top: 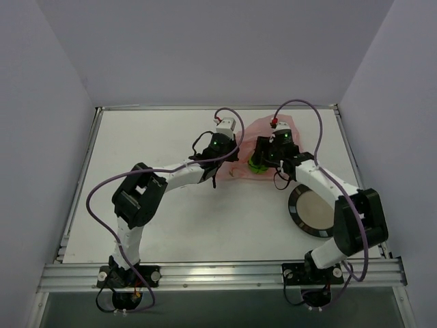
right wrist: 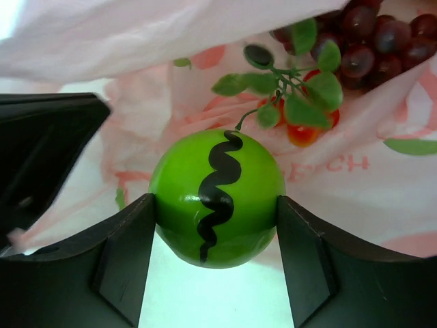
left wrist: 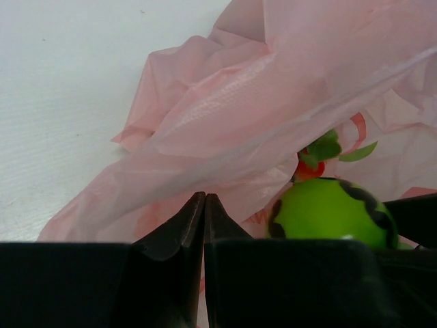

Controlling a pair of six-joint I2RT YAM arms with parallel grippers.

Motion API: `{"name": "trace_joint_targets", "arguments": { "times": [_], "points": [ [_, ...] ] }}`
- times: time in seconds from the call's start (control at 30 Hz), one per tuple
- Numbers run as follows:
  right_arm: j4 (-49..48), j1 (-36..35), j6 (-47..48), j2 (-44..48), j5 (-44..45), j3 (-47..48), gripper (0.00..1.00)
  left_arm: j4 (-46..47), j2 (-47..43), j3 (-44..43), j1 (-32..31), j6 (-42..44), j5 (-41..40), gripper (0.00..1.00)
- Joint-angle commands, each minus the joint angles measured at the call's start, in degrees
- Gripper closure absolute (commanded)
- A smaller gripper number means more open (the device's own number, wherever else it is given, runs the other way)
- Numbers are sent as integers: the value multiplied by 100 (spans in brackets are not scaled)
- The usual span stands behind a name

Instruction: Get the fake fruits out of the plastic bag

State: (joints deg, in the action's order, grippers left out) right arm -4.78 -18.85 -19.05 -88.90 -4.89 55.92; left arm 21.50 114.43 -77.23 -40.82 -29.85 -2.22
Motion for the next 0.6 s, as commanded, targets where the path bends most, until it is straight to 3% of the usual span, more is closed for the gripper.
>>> {"name": "trace_joint_targets", "arguments": {
  "times": [0.0,0.27,0.57],
  "points": [
    [204,-13,-169,969,-152,-143,69,206,-167,-345,-31,102,178,98],
    [451,-22,-231,2077,-698,-608,70,-13,-342,-564,-14,172,222,98],
    [634,-13,-371,3536,56,-679,71,74,-623,-451,-23,93,477,98]
  ]
}}
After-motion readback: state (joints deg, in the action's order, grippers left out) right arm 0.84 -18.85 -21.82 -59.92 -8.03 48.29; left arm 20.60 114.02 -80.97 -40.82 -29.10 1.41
